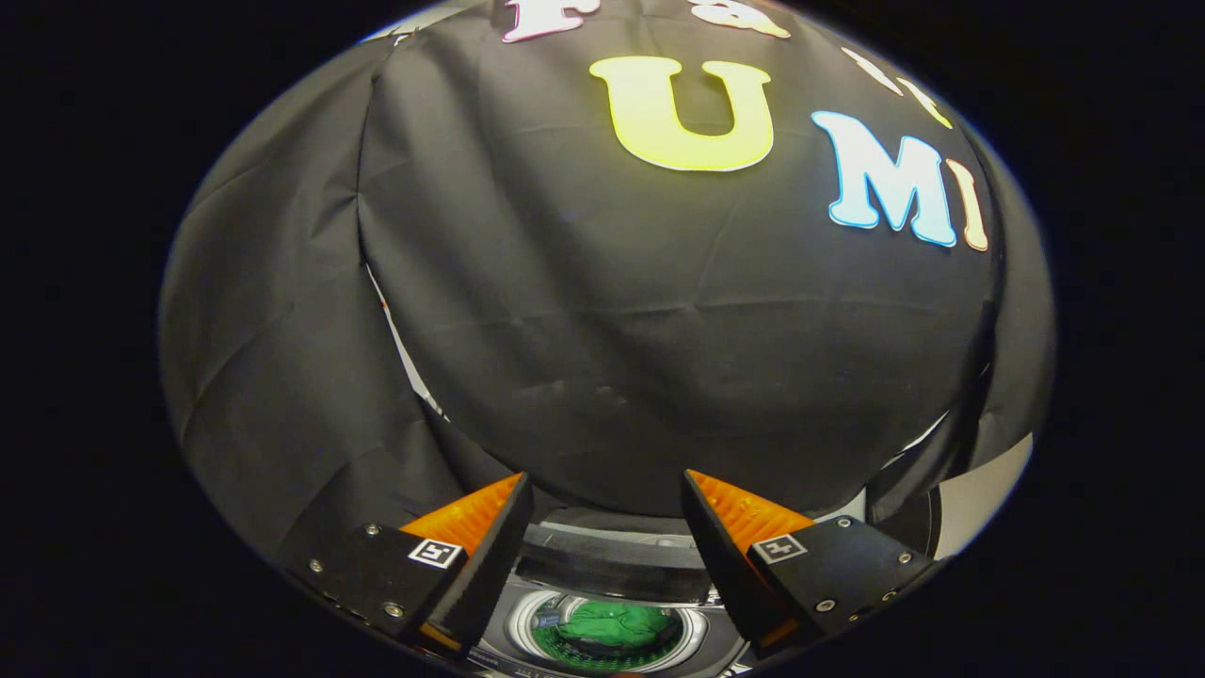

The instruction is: Put the clothes into the washing machine and then close the washing machine lid.

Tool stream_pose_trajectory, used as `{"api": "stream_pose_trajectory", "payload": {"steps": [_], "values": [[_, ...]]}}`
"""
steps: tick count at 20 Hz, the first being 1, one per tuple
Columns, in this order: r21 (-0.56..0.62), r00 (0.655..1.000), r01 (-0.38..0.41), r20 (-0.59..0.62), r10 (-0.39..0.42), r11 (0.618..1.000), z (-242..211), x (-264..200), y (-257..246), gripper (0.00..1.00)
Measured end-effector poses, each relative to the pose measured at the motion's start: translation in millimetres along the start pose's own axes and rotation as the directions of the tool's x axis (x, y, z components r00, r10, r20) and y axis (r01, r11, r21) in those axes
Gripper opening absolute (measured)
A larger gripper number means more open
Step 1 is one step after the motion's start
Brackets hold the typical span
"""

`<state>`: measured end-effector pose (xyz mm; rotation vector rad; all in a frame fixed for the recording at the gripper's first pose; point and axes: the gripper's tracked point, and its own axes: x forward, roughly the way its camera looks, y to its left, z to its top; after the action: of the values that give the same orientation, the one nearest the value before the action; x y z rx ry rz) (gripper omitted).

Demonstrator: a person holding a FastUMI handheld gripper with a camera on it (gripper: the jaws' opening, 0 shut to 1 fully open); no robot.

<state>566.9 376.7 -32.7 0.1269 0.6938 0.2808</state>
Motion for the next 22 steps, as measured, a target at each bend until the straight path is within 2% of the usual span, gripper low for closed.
{"api": "stream_pose_trajectory", "payload": {"steps": [9, 15, 22], "values": [[0.04, 0.994, 0.037, -0.1, -0.033, 0.999, -36.2, 39.0, -9.2, 0.96], [0.054, 0.994, 0.075, -0.08, -0.07, 0.996, -43.0, 32.9, -12.9, 0.96], [0.04, 0.997, 0.076, 0.001, -0.076, 0.996, -49.4, 14.7, -8.1, 0.97]]}}
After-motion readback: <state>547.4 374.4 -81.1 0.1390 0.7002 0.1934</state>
